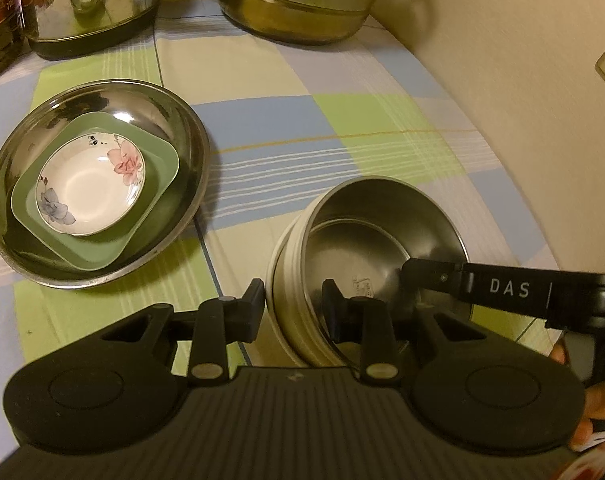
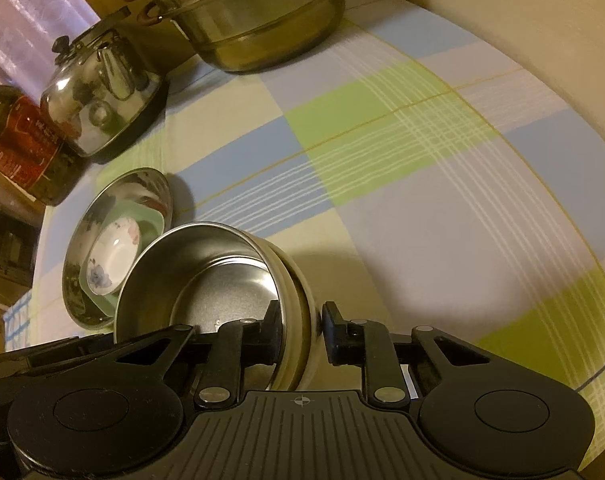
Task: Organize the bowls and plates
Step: 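Lift and carry the bowl stack with both grippers toward the steel plate, then lower the bowl stack onto the green tray in the steel plate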
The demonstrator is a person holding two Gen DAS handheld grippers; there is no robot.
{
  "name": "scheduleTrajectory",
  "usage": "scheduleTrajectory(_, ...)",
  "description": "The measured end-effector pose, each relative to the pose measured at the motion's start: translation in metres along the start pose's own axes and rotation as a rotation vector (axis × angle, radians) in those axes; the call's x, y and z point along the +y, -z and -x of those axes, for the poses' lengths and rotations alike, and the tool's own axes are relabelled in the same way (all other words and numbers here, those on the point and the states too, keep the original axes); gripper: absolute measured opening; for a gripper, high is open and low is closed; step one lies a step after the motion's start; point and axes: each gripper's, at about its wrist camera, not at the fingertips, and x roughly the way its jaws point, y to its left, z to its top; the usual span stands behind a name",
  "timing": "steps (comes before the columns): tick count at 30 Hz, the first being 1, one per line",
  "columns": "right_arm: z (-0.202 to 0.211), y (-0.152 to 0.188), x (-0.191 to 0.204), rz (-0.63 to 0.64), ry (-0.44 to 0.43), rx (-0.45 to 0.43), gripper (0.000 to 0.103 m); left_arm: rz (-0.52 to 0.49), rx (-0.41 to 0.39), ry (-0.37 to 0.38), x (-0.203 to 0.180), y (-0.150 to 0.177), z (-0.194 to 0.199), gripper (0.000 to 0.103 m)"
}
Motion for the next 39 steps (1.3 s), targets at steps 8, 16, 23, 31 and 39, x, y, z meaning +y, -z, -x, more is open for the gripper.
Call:
scheduleTrajectory(8, -0.002, 0.002, -0.006, -0.026, -0.011, -0.016, 0.022, -0.026, -0.031, -0.004, -0.003, 0.003, -0.003, 0.027)
scheduleTrajectory(16, -0.001, 0.005, -0.005, -0.022, -0.009, -0.027, 0.021, -0.018, -0.034, -0.001, -0.002, 0.003, -0.002, 0.027)
scheduleTrajectory(23, 0.0, 0.004, -0.003, -0.037, 0.005, -0.023, 0.019, -0.02, -0.031, -0.001, -0.003, 0.003, -0.001, 0.027)
scheduleTrajectory(31, 0.003, -0.001, 0.005, -0.027, -0.001, -0.018, 0.018, 0.005, -0.046, 0.005, 0.005, 0.001, 0.009, 0.027)
scheduleTrajectory(39, 0.004, -0.009, 0.024, 0.006, -0.023, -0.021, 0.018, 0.031, -0.078, -0.012, 0.018, -0.005, 0.025, 0.027)
